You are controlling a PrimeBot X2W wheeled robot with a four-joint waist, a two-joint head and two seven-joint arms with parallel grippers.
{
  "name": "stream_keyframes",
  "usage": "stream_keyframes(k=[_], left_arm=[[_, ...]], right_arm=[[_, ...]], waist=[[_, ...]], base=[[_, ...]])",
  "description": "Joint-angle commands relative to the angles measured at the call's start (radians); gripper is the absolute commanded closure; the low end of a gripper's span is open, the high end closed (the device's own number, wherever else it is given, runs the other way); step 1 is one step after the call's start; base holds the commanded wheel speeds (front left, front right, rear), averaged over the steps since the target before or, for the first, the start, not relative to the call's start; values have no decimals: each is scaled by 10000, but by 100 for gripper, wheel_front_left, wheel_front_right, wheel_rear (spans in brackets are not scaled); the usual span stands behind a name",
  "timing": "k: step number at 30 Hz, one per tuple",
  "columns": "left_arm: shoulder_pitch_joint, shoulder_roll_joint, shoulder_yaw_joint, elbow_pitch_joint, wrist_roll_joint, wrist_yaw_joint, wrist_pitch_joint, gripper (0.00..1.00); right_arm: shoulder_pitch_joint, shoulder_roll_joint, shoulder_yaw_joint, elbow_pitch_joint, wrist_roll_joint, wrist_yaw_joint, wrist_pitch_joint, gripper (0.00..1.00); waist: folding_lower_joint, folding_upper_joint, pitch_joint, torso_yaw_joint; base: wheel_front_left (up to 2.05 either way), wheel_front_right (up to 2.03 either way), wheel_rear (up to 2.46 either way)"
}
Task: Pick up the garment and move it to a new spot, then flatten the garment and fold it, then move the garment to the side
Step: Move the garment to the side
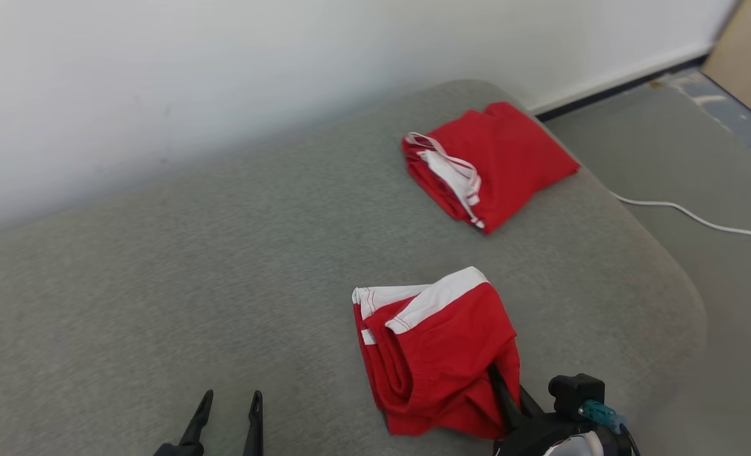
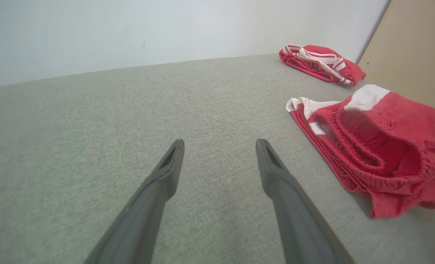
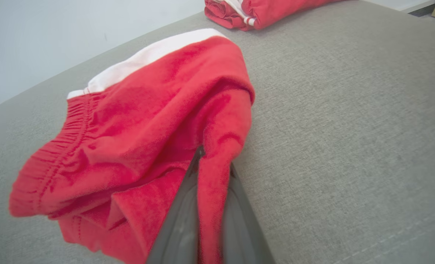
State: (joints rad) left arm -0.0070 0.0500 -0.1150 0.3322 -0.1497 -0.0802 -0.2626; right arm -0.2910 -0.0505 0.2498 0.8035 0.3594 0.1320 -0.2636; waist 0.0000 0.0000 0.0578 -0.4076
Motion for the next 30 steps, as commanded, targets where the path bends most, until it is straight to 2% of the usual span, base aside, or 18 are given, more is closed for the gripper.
stream_keyframes(k=[1, 10, 16, 22, 30], left_arm=[[-191, 10, 34, -8, 106, -6, -26, 0], [-429, 13, -5, -79, 255, -129, -26, 0], [-411, 11, 89, -92, 369, -190, -26, 0], [-696, 13, 91, -73, 578, -289, -26, 0], [-1168, 20, 12, -81, 852, -422, -26, 0]], right_arm=[[-112, 2, 11, -45, 3, -32, -1, 100], [-372, 5, -580, -201, -454, -32, -3, 100], [-799, 8, -700, -751, -1009, -32, -2, 100], [-2191, -239, -110, -1350, -1297, -32, 35, 100], [-4892, -1019, 676, -1813, -1205, -32, 566, 100]], waist=[[0, 0, 278, -977], [0, 0, 727, -695], [0, 0, 980, -441], [0, 0, 1419, -96], [0, 0, 2059, 797]], base=[[0, 0, 0], [0, 0, 0], [0, 0, 0], [0, 0, 0], [0, 0, 0]])
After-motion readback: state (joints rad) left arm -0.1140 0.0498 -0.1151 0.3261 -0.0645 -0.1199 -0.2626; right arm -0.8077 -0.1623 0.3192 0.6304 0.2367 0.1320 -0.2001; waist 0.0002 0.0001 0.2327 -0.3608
